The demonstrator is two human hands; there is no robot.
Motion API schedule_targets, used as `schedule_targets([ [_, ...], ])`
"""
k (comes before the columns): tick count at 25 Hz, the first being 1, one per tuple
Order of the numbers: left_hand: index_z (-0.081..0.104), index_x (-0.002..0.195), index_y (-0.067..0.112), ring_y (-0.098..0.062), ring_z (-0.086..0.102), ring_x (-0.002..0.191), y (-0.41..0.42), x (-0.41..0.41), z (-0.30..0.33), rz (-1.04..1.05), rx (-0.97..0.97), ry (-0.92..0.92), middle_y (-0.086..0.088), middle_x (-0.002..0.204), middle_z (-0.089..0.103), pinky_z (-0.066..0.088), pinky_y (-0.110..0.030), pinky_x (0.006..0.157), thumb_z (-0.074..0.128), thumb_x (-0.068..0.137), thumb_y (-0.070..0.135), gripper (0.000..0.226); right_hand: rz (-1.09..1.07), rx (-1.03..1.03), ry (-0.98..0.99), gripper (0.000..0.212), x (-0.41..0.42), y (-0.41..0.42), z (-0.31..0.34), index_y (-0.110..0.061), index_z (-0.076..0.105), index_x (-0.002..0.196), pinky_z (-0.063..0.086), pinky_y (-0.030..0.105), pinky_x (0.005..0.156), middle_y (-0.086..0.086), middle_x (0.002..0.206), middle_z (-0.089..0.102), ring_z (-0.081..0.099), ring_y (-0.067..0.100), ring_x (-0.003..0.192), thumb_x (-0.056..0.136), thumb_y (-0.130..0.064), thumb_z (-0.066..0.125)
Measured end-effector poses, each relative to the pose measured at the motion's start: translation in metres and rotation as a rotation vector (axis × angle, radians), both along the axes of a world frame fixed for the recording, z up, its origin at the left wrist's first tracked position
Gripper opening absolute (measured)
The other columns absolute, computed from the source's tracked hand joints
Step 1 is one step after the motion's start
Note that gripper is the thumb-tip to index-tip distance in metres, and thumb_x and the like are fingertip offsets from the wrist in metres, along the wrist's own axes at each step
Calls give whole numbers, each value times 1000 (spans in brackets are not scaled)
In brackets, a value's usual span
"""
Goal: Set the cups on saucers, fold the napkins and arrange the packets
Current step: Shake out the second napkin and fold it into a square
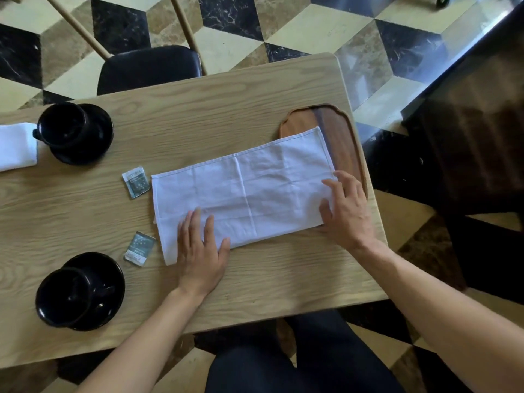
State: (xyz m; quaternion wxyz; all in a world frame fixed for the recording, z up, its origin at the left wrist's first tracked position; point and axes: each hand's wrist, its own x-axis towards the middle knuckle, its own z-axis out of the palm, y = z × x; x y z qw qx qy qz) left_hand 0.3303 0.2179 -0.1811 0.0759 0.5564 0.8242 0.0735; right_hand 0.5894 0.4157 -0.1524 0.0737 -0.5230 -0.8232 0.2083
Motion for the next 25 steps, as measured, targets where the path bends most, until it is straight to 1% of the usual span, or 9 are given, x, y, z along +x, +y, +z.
schedule_targets([
  [2, 65, 121, 3, -43, 56, 117, 28, 42, 9, -170, 117, -26, -22, 127, 59, 40, -50, 104, 62, 89, 26, 40, -247, 5, 3, 33, 13, -8, 7, -10, 60, 126, 39, 44, 98, 14, 128, 53, 47, 34, 116, 94, -18, 59],
  [5, 72, 101, 12, -32, 61, 90, 78, 110, 24, -415, 209, -127, -9, 100, 64, 43, -41, 81, 69, 83, 12, 18, -363, -55, -39, 26, 25, -18, 15, -11, 63, 119, 40, 42, 90, 12, 114, 56, 47, 31, 104, 96, -23, 60],
  [9, 70, 91, 10, -32, 60, 82, 120, 162, 31, -450, 163, -142, -8, 91, 64, 45, -42, 71, 69, 80, 6, 12, -311, -179, 77, 18, 25, -19, 20, -13, 68, 108, 47, 42, 84, 7, 97, 65, 56, 26, 93, 94, -20, 58],
  [14, 70, 96, 10, -34, 58, 85, 136, 165, 35, -376, 51, -242, -9, 91, 63, 48, -46, 73, 71, 84, 15, 14, -638, -533, 317, 26, 30, -5, 20, -19, 76, 109, 52, 26, 82, -7, 91, 72, 67, 9, 88, 83, -19, 70],
  [16, 70, 95, 8, -34, 58, 82, 133, 166, 37, -370, 53, -253, -11, 88, 63, 50, -47, 71, 74, 81, 18, 17, -714, -736, 442, 18, 31, -3, 21, -18, 79, 95, 53, 23, 69, -6, 87, 73, 66, 9, 79, 79, -17, 71],
  [18, 69, 88, 6, -35, 59, 76, 131, 168, 42, -331, 102, -279, -12, 81, 63, 51, -46, 67, 76, 80, 14, 13, -660, -859, 576, 7, 28, -4, 27, -12, 72, 73, 36, 19, 48, -2, 69, 63, 50, 16, 62, 77, -11, 66],
  [19, 69, 86, 6, -34, 60, 73, 130, 168, 45, -293, 142, -302, -12, 78, 63, 51, -45, 64, 76, 80, 12, 11, -630, -885, 643, 4, 27, -3, 31, -10, 69, 77, 33, 19, 47, 2, 69, 59, 45, 18, 63, 77, -9, 65],
  [22, 67, 81, 8, -30, 60, 70, 128, 164, 58, -166, 234, -363, -9, 74, 62, 48, -40, 59, 72, 86, 10, 7, -535, -897, 827, 40, 27, 5, 40, -26, 63, 119, 48, 19, 59, 2, 83, 69, 58, 9, 70, 86, -4, 60],
  [25, 63, 76, 7, -25, 57, 66, 120, 156, 78, -55, 308, -421, -6, 72, 58, 46, -41, 58, 66, 88, 9, 12, -121, -725, 730, 51, 27, 16, 46, -28, 65, 126, 45, 11, 59, -8, 65, 64, 57, 1, 59, 88, 2, 47],
])
